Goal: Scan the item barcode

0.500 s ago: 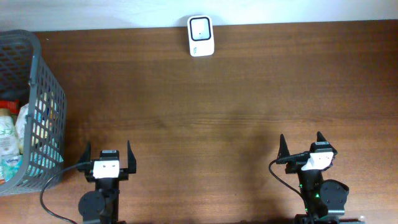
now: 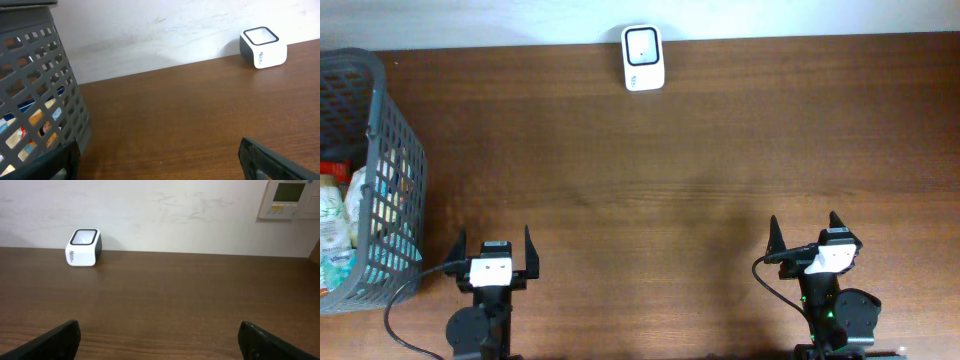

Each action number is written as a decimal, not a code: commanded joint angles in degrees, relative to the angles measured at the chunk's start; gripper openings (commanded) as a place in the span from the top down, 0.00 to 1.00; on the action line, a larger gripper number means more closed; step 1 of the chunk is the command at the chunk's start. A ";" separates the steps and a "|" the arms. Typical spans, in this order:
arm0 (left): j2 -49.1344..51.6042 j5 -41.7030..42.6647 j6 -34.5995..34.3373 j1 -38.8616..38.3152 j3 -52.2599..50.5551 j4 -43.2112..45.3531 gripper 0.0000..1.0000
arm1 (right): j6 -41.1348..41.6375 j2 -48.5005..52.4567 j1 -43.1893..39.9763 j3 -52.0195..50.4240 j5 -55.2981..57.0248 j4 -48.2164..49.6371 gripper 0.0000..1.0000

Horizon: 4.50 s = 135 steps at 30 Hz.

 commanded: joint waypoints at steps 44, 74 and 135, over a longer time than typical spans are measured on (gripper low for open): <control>28.63 10.34 -5.14 -0.22 36.11 0.98 0.01 | 0.63 -0.26 -0.37 -0.37 -0.50 -0.22 0.01; 91.93 3.10 -28.92 38.53 100.26 -48.13 0.01 | 0.63 -0.26 -0.37 -0.37 -0.50 -0.22 0.01; 110.07 -14.64 -30.77 3.52 159.99 -78.58 0.01 | 0.63 -0.26 -0.37 -0.37 -0.50 -0.22 0.01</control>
